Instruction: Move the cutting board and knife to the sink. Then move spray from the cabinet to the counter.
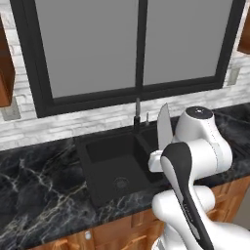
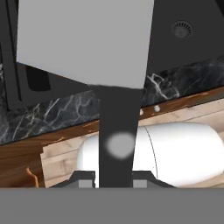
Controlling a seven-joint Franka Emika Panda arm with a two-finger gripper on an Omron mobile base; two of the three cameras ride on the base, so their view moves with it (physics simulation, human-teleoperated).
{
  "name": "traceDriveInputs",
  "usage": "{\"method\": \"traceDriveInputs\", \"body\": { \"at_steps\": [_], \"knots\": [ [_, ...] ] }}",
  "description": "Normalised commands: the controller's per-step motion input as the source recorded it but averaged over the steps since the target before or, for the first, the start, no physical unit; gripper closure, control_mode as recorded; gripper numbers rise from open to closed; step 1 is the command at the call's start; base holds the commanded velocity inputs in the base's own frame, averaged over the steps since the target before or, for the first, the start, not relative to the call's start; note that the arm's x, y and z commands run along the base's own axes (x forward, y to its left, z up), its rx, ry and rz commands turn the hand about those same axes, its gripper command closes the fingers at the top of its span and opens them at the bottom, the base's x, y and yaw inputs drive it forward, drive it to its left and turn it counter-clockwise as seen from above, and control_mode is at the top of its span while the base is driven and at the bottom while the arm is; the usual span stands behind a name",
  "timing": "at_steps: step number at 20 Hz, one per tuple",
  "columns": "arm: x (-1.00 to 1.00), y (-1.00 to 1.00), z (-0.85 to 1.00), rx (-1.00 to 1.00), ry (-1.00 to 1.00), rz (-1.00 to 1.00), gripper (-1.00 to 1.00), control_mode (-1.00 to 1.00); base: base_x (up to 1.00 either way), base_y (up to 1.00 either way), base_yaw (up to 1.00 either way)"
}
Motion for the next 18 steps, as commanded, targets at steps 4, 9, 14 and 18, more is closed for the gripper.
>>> {"method": "traceDriveInputs", "body": {
  "at_steps": [4, 9, 14, 18],
  "knots": [
    [0.00, 0.00, 0.00, 0.00, 0.00, 0.00, 1.00, 1.00, 0.67, 0.01, 0.15],
    [0.00, 0.00, 0.00, 0.00, 0.00, 0.00, 1.00, 1.00, 0.38, 0.03, 0.24],
    [0.00, 0.00, 0.00, 0.00, 0.00, 0.00, 1.00, 1.00, 0.31, 0.07, 0.27],
    [0.00, 0.00, 0.00, 0.00, 0.00, 0.00, 1.00, 1.00, 0.33, 0.11, 0.26]
  ]
}}
